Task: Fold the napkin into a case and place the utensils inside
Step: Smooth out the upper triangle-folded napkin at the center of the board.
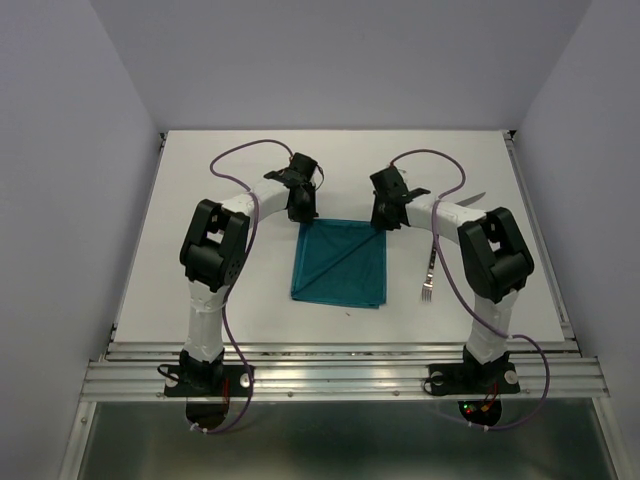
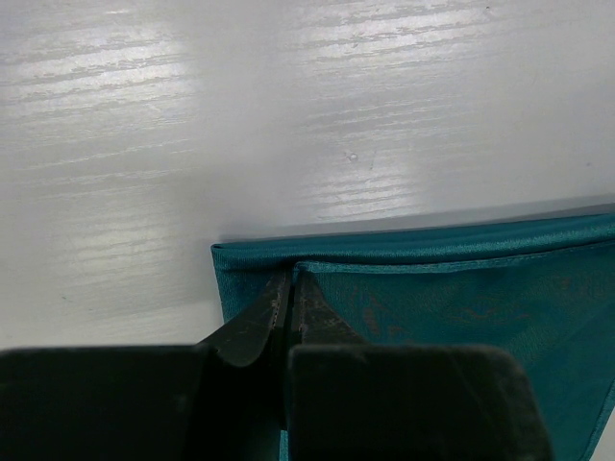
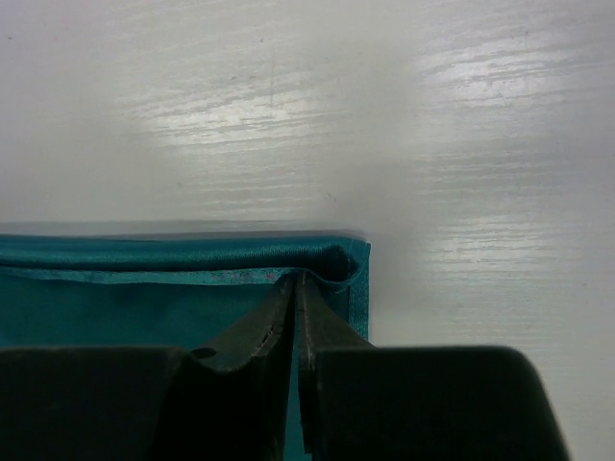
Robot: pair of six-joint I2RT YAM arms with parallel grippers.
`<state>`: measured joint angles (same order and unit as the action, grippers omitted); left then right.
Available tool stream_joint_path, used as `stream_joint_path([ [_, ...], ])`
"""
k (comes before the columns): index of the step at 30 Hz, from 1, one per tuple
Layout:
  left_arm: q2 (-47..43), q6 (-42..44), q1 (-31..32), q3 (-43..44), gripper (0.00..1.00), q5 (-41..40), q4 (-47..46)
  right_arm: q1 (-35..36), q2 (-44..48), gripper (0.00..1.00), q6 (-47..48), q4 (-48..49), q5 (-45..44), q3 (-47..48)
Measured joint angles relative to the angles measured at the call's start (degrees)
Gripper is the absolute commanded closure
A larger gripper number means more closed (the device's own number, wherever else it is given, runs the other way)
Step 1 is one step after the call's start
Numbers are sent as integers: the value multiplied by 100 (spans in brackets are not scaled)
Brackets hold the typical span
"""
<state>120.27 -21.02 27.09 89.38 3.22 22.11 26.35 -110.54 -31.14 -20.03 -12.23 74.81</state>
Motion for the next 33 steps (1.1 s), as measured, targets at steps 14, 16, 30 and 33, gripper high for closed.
stream_joint_path([
  [14, -46, 17, -20, 0, 63, -13, 42, 0, 507, 83, 76, -205, -138, 13],
  [16, -105, 13, -20, 0, 58, -37, 68, 0, 925, 82, 111, -227, -238, 39],
  [30, -951, 37, -20, 31, 45, -337, 341, 0, 2437, 79, 9, -317, -417, -1062],
  [33, -1307, 24, -20, -195, 46, -400, 313, 0, 2673, 79, -66, -415, -334, -1545],
])
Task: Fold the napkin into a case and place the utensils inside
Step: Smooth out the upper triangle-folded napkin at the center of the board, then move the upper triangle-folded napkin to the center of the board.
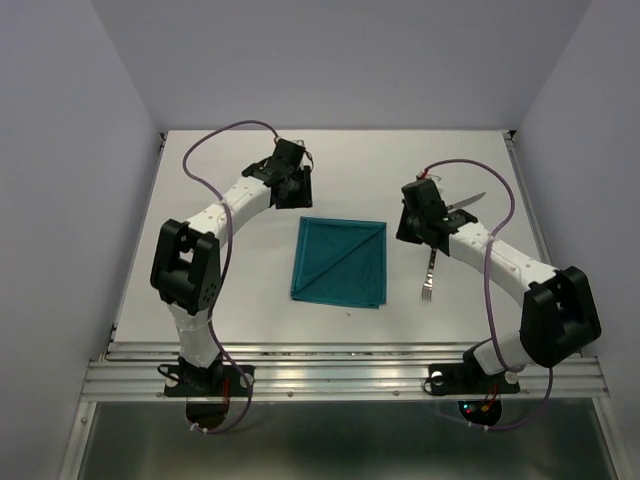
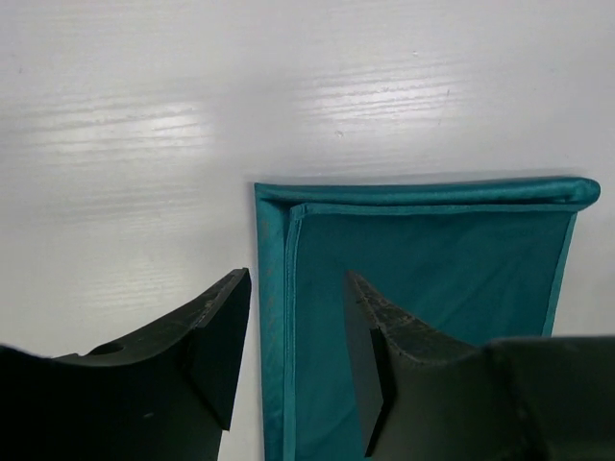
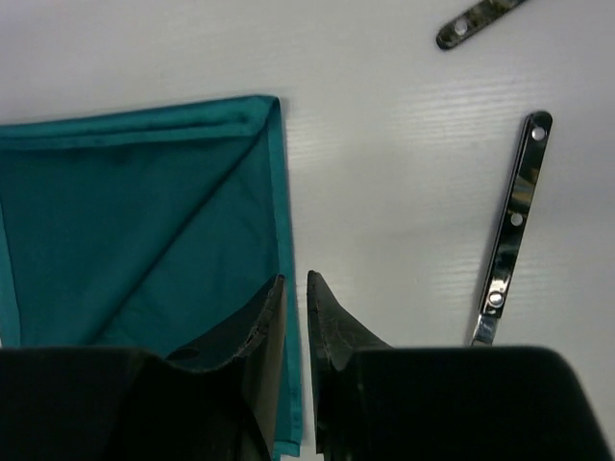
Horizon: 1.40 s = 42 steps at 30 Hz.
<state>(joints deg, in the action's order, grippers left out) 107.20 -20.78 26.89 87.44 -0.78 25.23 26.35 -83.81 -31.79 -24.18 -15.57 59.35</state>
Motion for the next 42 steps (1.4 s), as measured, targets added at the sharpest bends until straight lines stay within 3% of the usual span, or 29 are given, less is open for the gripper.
stream_joint_path([
  [7, -1014, -212, 0, -1340, 58, -79, -149, 0, 1003, 79, -245, -164, 378, -938],
  [10, -1349, -363, 0, -2083, 67, 59, -256, 0, 1379, 79, -385, -114, 566, -1351],
  [14, -1738, -601, 81, -2927, 91, 348, -299, 0, 1554, 80, -514, -136, 741, -1764],
  [17, -2068, -743, 334, -3298, 100, 529, -334, 0, 1530, 80, -551, -111, 824, -1827],
  [22, -2393, -992, 678, -3703, 100, 817, -549, 0, 1399, 80, -553, -57, 925, -1825],
  [42, -1982, -1270, 643, -4070, 100, 732, -715, 0, 1523, 80, -553, -52, 981, -1792],
])
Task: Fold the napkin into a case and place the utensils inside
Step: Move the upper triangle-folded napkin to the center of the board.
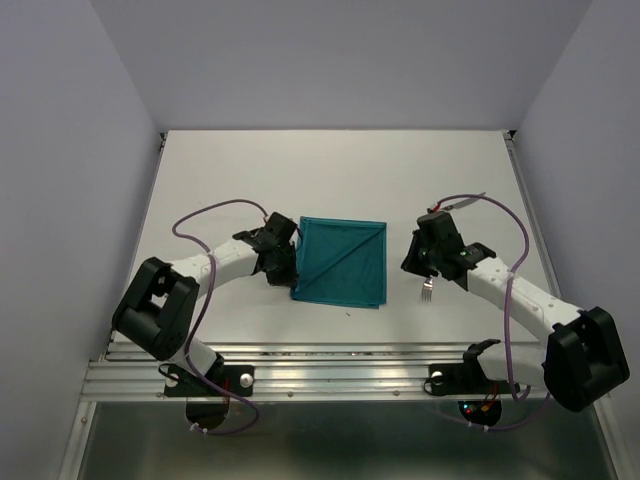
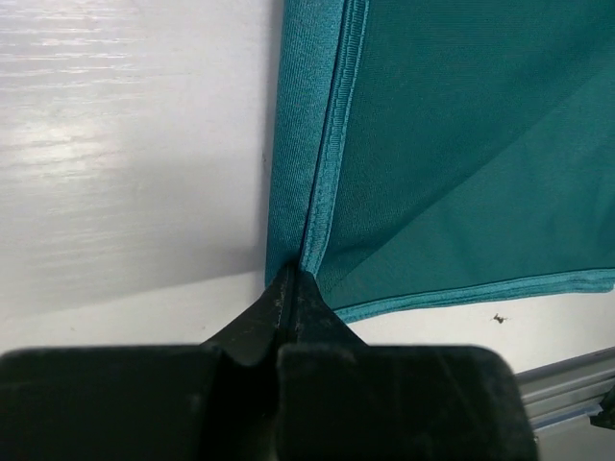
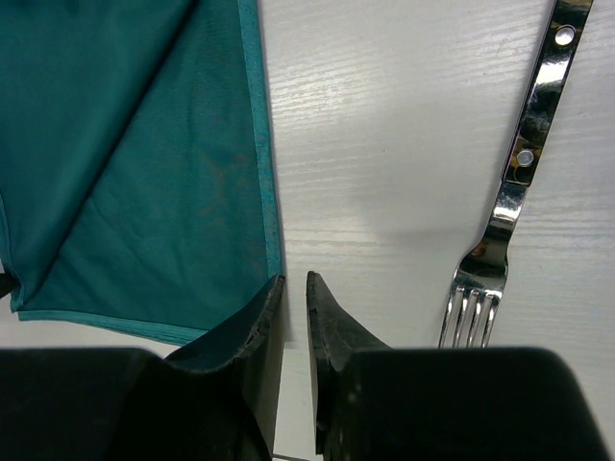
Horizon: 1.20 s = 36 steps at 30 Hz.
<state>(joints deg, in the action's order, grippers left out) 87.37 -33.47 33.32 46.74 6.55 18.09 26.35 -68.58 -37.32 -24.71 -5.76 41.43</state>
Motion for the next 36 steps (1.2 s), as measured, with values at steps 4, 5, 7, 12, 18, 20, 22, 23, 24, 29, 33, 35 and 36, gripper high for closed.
stream_joint_path([
  [4, -317, 39, 0, 175, 100, -138, 319, 0, 11, 80, 0, 0, -2, 0],
  [5, -407, 48, 0, 249, 100, -168, 365, 0, 11, 80, -2, 0, -2, 0],
  [7, -566, 72, 0, 472, 100, -234, 457, 0, 11, 80, 0, -2, -2, 0],
  [12, -667, 162, 0, 846, 98, -369, 516, 0, 17, 80, 0, -17, -20, 0],
  [18, -540, 306, -4, 1147, 83, -691, 737, 0, 149, 80, 2, -20, -9, -2],
  [20, -376, 348, -17, 1279, 79, -754, 739, 0, 225, 80, -2, -20, 0, -7],
  [22, -190, 398, -66, 1370, 74, -793, 730, 0, 295, 80, -7, -22, 33, -22],
  [23, -111, 420, -81, 1377, 68, -800, 721, 0, 315, 79, -7, -20, 57, -24],
  [24, -66, 431, -94, 1377, 64, -809, 734, 0, 321, 79, -4, -20, 83, -24],
  [29, 17, 496, -153, 1329, 52, -763, 715, 0, 321, 79, -2, -15, 177, -35],
  [33, 11, 444, -157, 905, 57, -603, 426, 0, 317, 79, -2, -15, 238, -46],
  [35, 11, 376, -157, 603, 63, -509, 345, 0, 317, 79, 0, -13, 264, -46],
  [36, 11, 282, -157, 439, 71, -494, 317, 0, 313, 79, 0, -13, 278, -46],
])
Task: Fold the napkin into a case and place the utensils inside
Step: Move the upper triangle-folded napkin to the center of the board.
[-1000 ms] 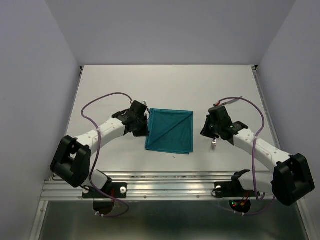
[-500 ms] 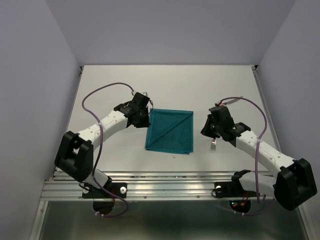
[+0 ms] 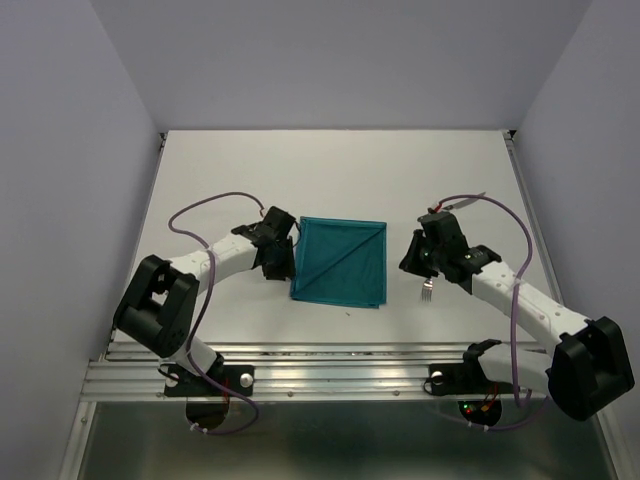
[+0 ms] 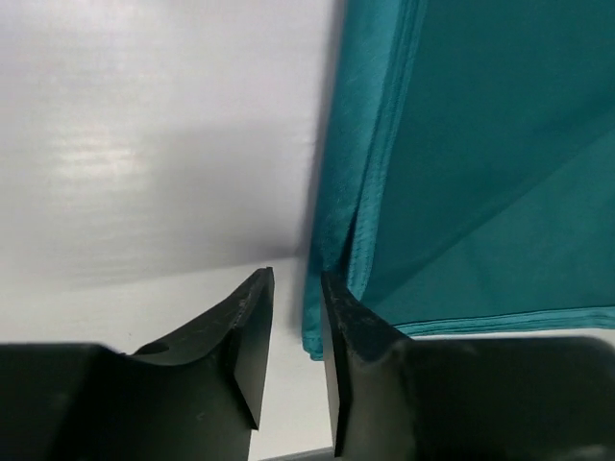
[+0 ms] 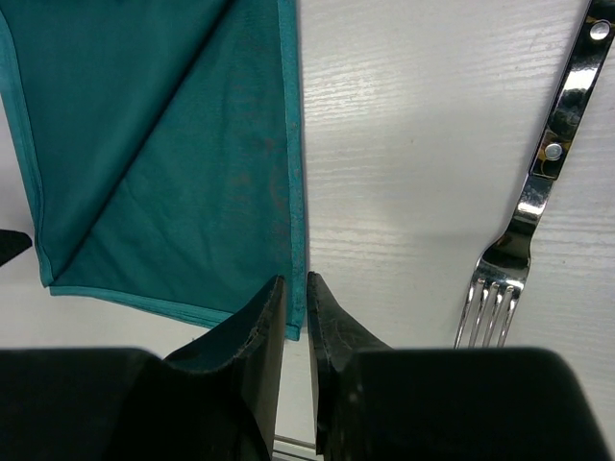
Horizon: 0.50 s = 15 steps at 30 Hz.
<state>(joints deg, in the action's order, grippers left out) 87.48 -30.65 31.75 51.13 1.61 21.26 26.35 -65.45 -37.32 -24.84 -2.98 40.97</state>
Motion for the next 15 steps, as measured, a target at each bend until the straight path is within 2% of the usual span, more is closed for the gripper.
stream_joint_path([
  [2, 0, -188, 0, -273, 80, 2, -57, 0, -28, 79, 0, 2, 15, 0],
  [5, -31, -566, -2, -520, 83, -35, -129, 0, -59, 79, 0, 2, 35, 0],
  [15, -179, -1110, 195, -837, 85, 109, -743, 0, -63, 79, 0, 7, 52, -31],
])
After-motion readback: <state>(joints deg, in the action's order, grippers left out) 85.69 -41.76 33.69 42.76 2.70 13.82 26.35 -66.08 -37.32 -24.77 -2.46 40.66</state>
